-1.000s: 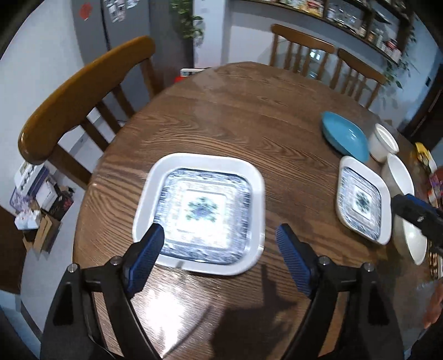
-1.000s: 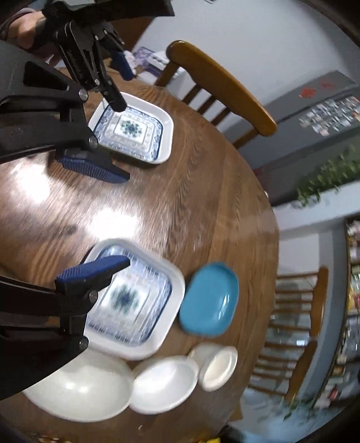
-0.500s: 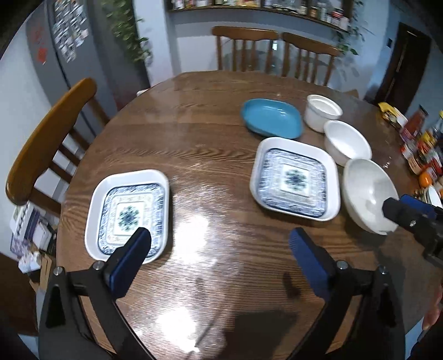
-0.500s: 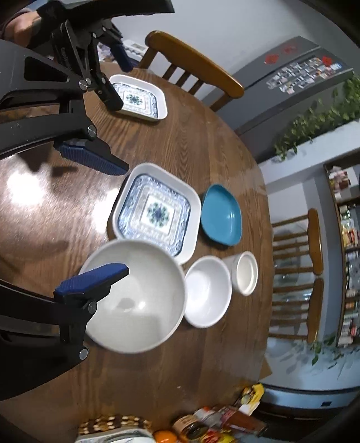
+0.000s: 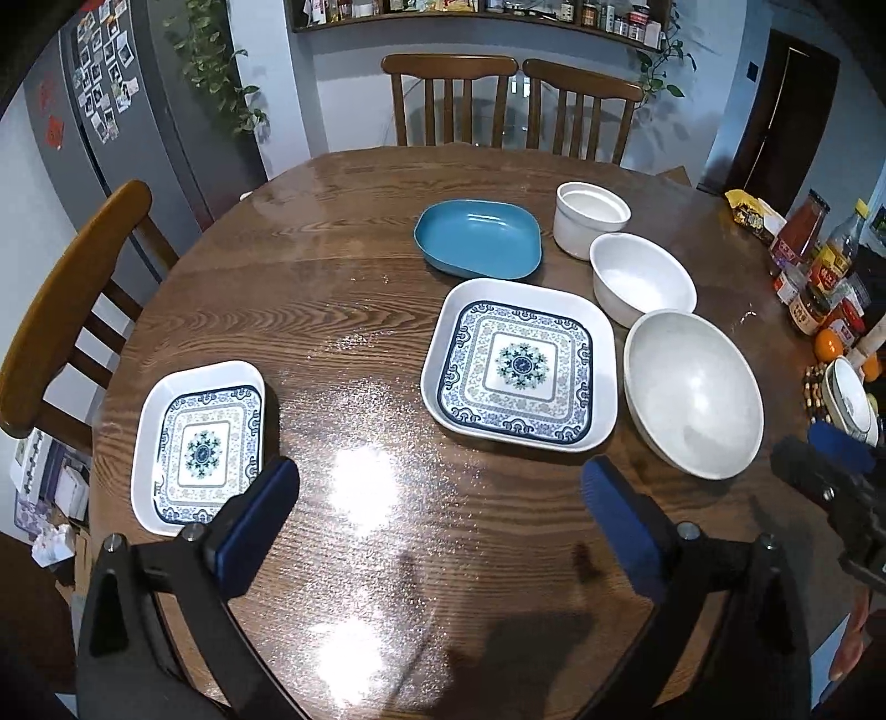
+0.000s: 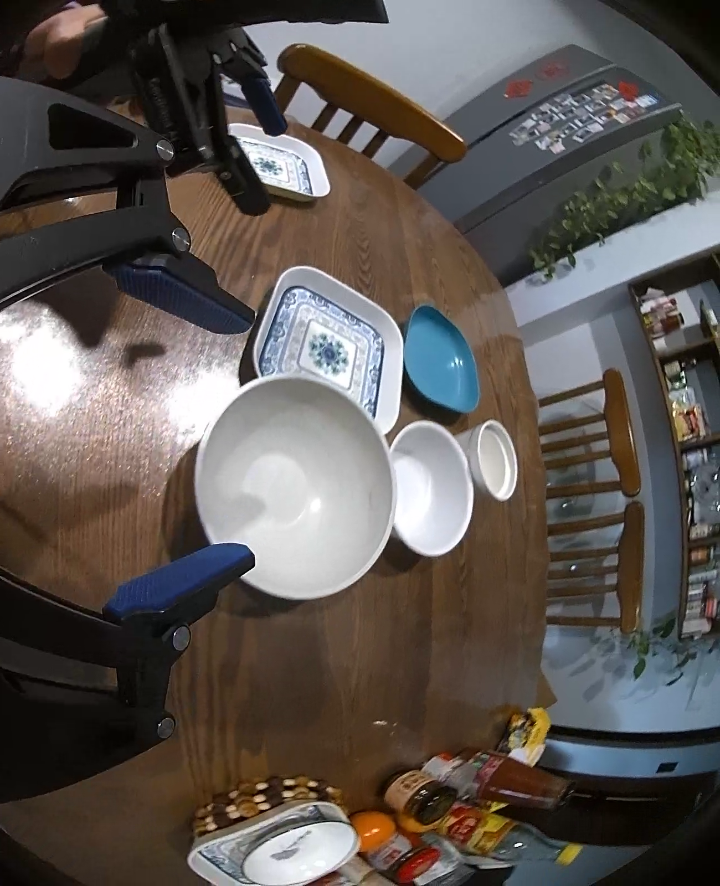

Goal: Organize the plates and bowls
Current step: 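Withdraw the left tool and move it toward the second patterned plate, then close the left gripper on the rim of the second patterned plate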

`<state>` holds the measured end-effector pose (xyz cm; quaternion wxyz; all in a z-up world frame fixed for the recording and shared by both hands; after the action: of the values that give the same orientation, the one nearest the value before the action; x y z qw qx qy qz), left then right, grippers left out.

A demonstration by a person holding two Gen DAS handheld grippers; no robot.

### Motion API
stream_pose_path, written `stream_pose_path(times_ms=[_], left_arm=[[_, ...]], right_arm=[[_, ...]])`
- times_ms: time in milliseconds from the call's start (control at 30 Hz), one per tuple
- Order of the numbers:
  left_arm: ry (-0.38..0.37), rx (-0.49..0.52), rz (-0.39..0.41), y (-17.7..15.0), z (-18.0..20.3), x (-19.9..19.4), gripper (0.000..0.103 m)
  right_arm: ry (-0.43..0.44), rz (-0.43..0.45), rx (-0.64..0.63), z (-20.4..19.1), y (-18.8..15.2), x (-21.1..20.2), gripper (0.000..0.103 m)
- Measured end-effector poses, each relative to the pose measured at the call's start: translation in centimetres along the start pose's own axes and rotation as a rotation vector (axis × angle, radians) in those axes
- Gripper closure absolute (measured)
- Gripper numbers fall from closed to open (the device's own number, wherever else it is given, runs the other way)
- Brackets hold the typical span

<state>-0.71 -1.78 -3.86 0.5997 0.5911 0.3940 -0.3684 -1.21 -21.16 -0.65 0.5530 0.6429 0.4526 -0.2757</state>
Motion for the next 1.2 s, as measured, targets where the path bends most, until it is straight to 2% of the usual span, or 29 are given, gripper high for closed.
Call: stream_pose_path(times_ms=[200,367,467,600,633,667,733,800,833,933,1067,1200], left_arm=[[0.003,-0.007,0.013,0.5,-0.2,1.1,0.001],[0.039,-0.025,0.006,2.0,-1.2,4.0,0.001],[0.054,-0.036,-0.032,3.1,-1.6,6.5,0.003],[0.063,-0.029,-0.088,4.2,-1.8,9.5,0.013],[0.057,-0.031,-0.065,4.5,-1.8,10.0,0.013],[0.059,-0.023,-0.073,4.8,-1.7,10.7,0.016],[0.061,-0.011,-0.091,5.2,-1.6,11.6,0.028],[0.054,-0.002,-0.114,5.5,-1.7,12.4,0.046],[0.054,-0.001,-0.126,5.6,-1.8,12.6,0.051],[0.038,-0.012,-0.122,5.6,-2.5,12.5,0.052],[0.074,-0.015,-0.123,4.6,-3.8,12.1,0.053],[0.058,-0.041,-0.142,3.3,-5.7,11.6,0.054]], right_arm=[[0.023,-0.004,0.022,1.0,0.0,0.0,0.024],[0.026,-0.014,0.024,1.0,-0.1,0.4,0.024],[0.031,-0.025,0.025,0.8,-0.2,0.9,0.024],[0.030,-0.046,0.018,0.4,-0.2,1.7,0.024],[0.030,-0.051,0.014,0.3,-0.2,1.9,0.024],[0.028,-0.055,0.011,0.2,-0.1,2.0,0.024],[0.025,-0.060,0.005,-0.2,0.0,2.3,0.024],[0.023,-0.066,-0.003,-0.5,0.2,2.5,0.024],[0.022,-0.068,-0.006,-0.7,0.3,2.7,0.024],[0.023,-0.072,-0.019,-1.4,0.7,3.0,0.024],[0.047,-0.086,-0.047,-2.7,1.5,3.9,0.024],[0.075,-0.089,-0.095,-4.7,3.0,5.0,0.024]])
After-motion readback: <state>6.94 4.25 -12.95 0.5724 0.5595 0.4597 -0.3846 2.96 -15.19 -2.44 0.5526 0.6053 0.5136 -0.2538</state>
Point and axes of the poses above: each gripper's, at about its wrist camera, not at the fingertips, and x roughly the way its jaws point, z to its right, y to its top, the point moved 2 cm from there along x, roughly the way its jaws point, and after that the axes turned 10 degrees about -z, right-handed, at the moved point
